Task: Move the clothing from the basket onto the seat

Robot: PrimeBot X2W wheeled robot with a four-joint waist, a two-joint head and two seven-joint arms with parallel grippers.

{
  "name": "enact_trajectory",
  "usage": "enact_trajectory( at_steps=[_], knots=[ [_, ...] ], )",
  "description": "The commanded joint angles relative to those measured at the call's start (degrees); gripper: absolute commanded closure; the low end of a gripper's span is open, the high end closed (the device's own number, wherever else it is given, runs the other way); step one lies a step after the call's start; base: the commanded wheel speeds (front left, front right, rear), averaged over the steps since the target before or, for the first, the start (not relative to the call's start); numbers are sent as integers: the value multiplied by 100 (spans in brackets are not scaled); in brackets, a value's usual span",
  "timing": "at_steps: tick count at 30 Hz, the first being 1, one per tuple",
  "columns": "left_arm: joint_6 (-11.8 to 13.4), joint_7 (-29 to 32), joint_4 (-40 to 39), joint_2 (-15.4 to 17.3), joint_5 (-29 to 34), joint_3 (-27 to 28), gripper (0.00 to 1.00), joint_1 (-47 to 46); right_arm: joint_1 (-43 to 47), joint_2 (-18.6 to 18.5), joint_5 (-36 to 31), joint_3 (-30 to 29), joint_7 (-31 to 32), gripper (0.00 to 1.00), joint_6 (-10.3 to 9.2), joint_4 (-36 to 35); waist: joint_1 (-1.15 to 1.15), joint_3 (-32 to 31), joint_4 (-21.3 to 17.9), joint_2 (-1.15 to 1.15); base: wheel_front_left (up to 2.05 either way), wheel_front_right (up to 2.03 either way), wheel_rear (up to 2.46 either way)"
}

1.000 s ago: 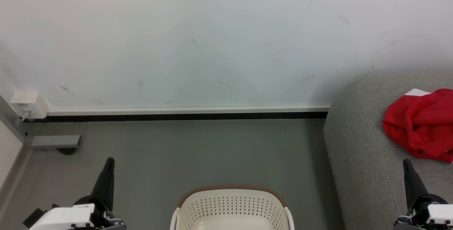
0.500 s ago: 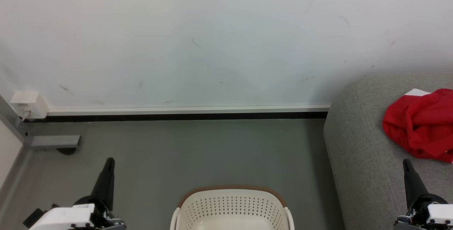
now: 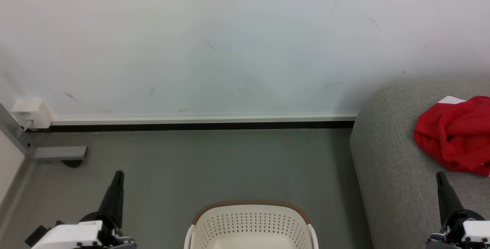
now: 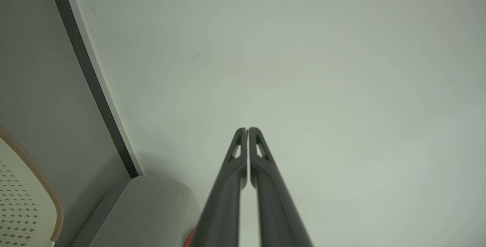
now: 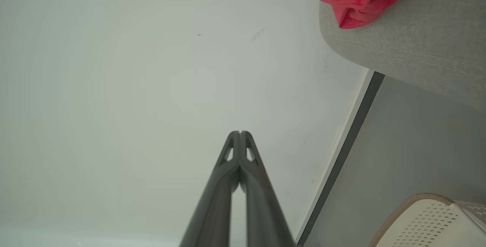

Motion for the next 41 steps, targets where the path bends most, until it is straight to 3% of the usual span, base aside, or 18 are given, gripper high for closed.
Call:
enact_trajectory(
  at_steps=[1, 41],
  knots=[
    [-42, 16, -15, 38, -83, 17, 100, -37, -14, -35, 48, 3, -21, 100, -12, -35, 0, 0, 0, 0, 0, 0, 0],
    [-41, 15, -17, 38, -85, 15, 100, -35, -1, -251, 305, 293, -259, 100, -12, -85, 0, 2, 1, 0, 0, 0, 0]
  ],
)
